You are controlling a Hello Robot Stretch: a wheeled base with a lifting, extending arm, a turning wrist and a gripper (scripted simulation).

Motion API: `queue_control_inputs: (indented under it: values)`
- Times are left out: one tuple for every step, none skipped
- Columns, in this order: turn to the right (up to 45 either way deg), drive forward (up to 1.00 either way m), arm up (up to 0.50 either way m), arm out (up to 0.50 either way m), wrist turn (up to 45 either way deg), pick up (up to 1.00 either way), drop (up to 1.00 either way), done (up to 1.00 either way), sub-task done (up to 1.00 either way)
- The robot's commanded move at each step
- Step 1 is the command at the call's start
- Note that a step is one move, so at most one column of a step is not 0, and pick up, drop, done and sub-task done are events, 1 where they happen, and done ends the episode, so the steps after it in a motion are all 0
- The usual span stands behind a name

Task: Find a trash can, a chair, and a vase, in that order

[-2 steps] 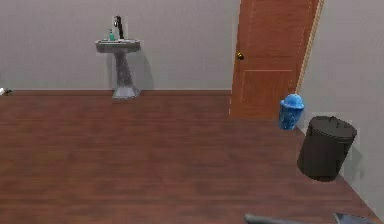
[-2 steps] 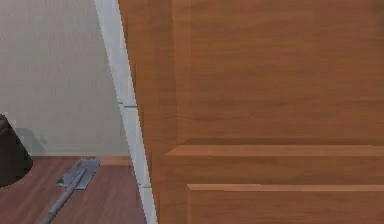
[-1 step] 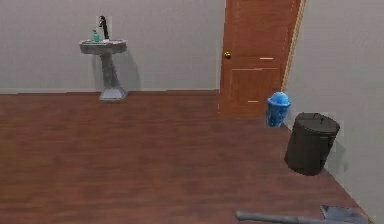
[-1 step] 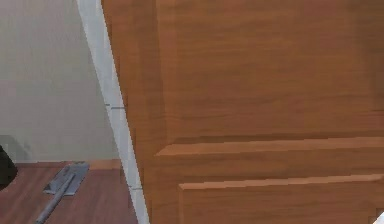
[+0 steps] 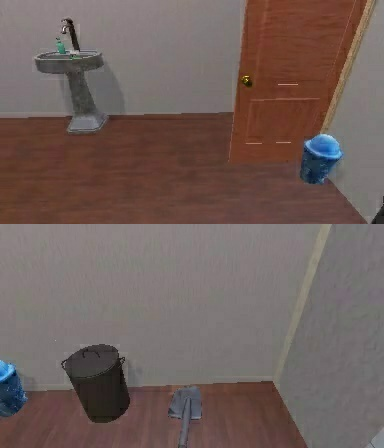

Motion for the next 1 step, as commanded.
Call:
queue_control_inputs:
  values:
    - [0.0,0.25,0.0,0.0,0.0,0.0,0.0,0.0,0.0]
